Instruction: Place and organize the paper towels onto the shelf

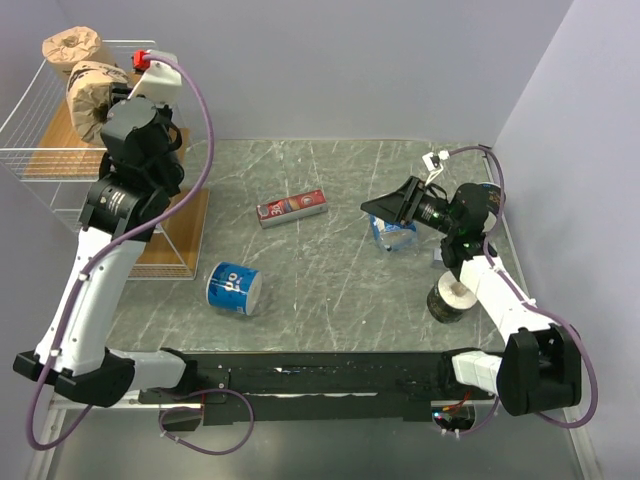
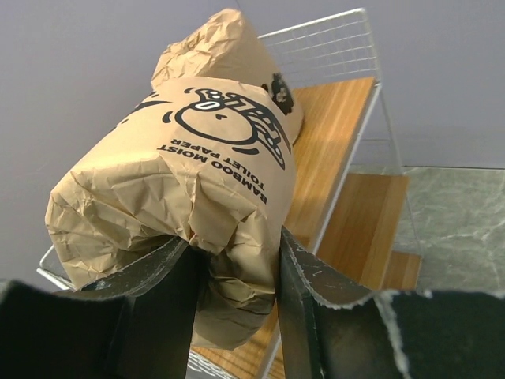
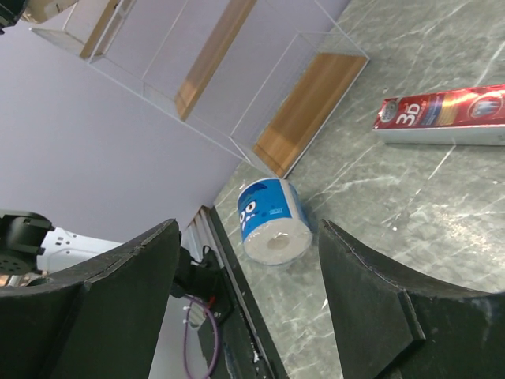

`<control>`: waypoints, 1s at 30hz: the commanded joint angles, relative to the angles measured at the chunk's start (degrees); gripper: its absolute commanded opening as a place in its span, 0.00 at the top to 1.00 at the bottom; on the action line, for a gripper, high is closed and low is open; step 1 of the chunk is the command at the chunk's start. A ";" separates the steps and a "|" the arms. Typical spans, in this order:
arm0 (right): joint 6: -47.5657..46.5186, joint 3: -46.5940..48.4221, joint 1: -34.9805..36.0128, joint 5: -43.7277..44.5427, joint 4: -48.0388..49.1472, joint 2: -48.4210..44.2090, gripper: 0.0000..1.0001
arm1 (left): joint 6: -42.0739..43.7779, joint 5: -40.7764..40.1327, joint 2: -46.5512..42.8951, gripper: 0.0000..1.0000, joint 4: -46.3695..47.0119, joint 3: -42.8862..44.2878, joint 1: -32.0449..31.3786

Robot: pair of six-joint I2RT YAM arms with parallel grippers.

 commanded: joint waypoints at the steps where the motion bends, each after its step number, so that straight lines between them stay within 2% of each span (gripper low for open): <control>1: -3.12 3.98 0.47 1.20 -2.63 -2.20 0.22 | 0.66 -1.93 -0.46 0.55 2.92 2.63 2.93; 6: -4.87 5.56 0.99 2.43 -5.27 -2.73 0.22 | 0.22 -1.05 0.33 0.53 2.22 2.89 5.13; 12: -5.75 7.32 2.31 3.14 -7.20 -2.29 0.22 | 0.48 -0.96 0.77 0.41 2.31 3.59 5.84; 16: -7.16 8.28 3.01 4.10 -9.22 -2.73 0.21 | 0.57 -1.05 1.38 0.38 2.31 4.82 6.19; 25: -8.92 9.16 3.10 4.81 -12.29 -3.69 0.21 | 3.46 -2.81 3.84 0.36 4.33 7.80 8.21; 30: -10.41 10.22 3.02 5.16 -14.41 -4.57 0.21 | 5.05 -0.62 6.21 0.36 6.61 10.18 10.57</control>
